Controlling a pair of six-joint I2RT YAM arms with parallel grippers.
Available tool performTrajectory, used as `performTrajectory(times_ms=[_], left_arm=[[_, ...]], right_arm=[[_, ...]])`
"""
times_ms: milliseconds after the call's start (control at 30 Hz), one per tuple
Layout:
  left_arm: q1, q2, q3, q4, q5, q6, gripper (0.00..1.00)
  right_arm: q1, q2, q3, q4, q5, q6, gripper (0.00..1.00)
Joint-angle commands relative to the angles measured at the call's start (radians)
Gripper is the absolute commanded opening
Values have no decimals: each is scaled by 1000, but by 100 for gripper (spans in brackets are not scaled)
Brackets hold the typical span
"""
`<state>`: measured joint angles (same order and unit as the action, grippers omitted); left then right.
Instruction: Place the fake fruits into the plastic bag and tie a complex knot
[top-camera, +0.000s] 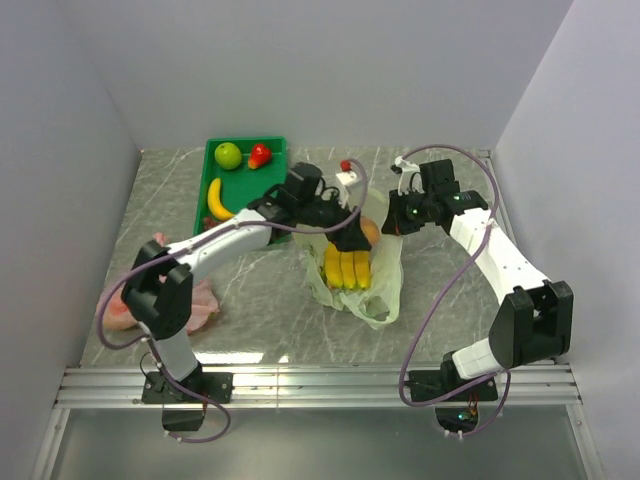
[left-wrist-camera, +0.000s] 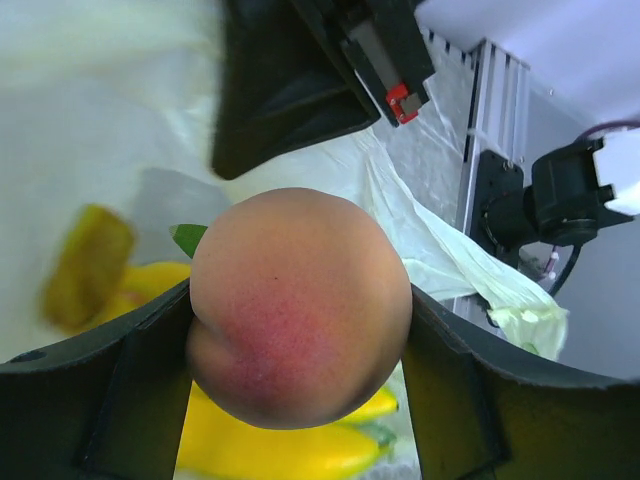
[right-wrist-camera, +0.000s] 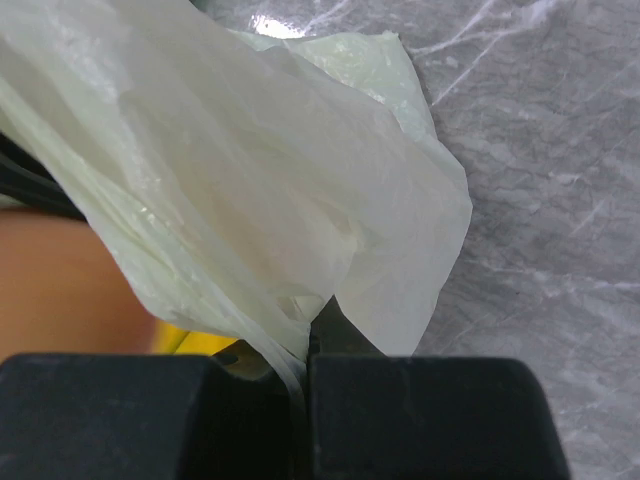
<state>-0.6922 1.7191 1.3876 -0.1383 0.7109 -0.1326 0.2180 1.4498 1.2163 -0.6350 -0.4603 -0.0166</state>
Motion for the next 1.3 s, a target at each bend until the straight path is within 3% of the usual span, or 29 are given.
performTrajectory(times_ms=[0,33,67,133,233,400,500,600,667,800,933,1100,1167,1267], left_arm=[[-52,89,36,80,-57,-5,40],[-52,114,66,77,-68,-24,43],[-52,138,86,50,-86,-31,59],[-49,169,134,31,-128,-29,78],[-49,103,116,68,-136,8,99],[-40,31,218,-120,-76,98,99],[22,-40,264,-256,16,163,99],[169,-117,234,-326,158,215,99],[291,-134,232,-438,179,267,99],[453,-119,252,-687,116,590,91],[617,-89,255,-840,194,773,89],[635,-87,240,-974,376,898,91],[591,-102,212,-905,415,819,91],[475,-137,180,-761,356,711,88]], right_arm=[[-11,-48,-3,-22,18,-3,0],[-12,-54,-3,-23,22,-5,0],[-12,-54,-3,-25,25,-6,0],[-19,-48,-1,-29,29,-13,0],[-28,-28,9,-42,26,-19,0],[-26,-9,-4,-22,15,-16,0],[-26,1,-8,-18,32,-19,0],[-28,3,-11,-22,61,-22,0],[-29,6,-6,-32,72,-20,0],[-28,18,6,-43,78,-16,0],[-28,21,6,-37,75,-14,0],[-28,27,5,-35,63,-11,0],[-25,35,8,-31,45,-2,0],[-20,50,23,-26,16,10,0]])
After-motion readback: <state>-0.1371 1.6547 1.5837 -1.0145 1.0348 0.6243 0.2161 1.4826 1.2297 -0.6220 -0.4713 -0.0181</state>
